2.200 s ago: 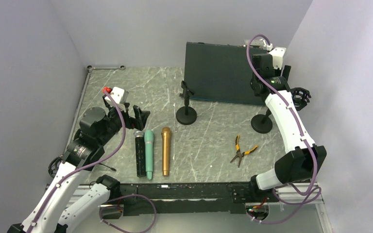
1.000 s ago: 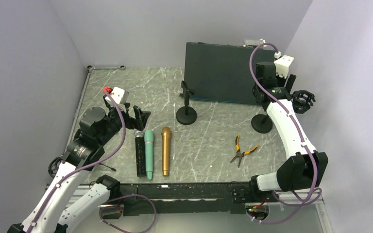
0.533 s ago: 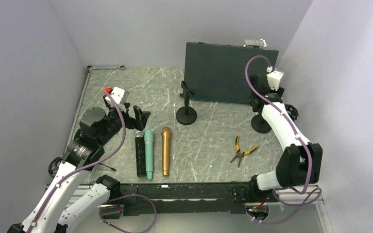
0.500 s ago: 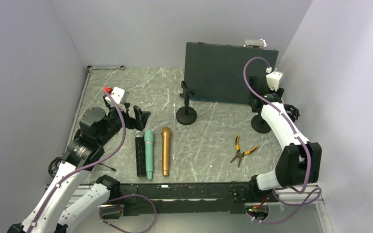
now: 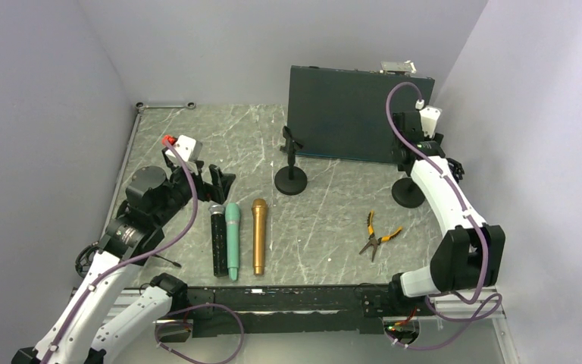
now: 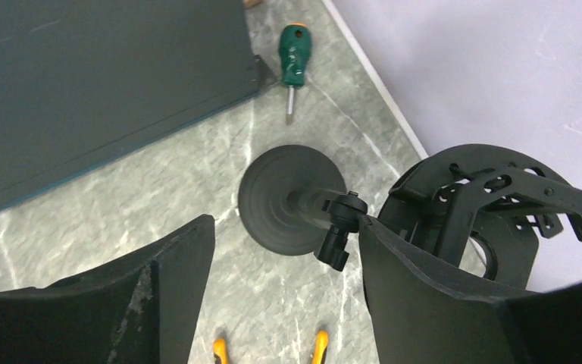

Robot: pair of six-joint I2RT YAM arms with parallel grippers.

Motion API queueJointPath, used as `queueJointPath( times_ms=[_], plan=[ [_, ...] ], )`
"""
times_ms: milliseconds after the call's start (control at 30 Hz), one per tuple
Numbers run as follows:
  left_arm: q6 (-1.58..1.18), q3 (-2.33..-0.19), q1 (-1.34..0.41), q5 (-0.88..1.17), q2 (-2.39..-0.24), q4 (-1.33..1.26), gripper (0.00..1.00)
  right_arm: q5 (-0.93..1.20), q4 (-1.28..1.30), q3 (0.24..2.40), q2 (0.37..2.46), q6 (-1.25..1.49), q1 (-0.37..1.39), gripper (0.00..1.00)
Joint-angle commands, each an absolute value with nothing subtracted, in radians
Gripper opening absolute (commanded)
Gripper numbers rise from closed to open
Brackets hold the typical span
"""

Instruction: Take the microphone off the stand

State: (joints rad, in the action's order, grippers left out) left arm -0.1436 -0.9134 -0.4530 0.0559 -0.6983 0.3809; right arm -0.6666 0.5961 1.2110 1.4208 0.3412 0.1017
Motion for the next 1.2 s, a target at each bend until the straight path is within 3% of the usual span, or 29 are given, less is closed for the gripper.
queueJointPath(
  times_ms=[0, 100, 200, 767, 1167],
  plan=[
    [-0.144, -0.916, -0.451, 0.066, -0.696, 0.347, 0.99, -0.544, 0.624, 1.271, 1.338, 0.297, 0.129, 0.76],
    [-0.14, -0.905, -0.451, 0.085, -0.68, 0.33, 0.99, -0.498, 0.612, 1.274, 1.272, 0.294, 0.148, 0.84],
    [-0.134, -0.887, -0.45, 0.094, -0.659, 0.303, 0.99, -0.454, 0.59, 1.25, 1.198, 0.3, 0.17, 1.0],
    [-0.105, -0.773, -0.451, 0.067, -0.481, 0.154, 0.99, 0.085, 0.307, 0.921, 0.8, 0.434, 0.233, 1.0],
    [-0.298, -0.806, -0.451, -0.023, -0.228, 0.186, 0.99, 0.056, 0.339, 0.766, 0.555, 0.416, 0.231, 1.0]
  ],
)
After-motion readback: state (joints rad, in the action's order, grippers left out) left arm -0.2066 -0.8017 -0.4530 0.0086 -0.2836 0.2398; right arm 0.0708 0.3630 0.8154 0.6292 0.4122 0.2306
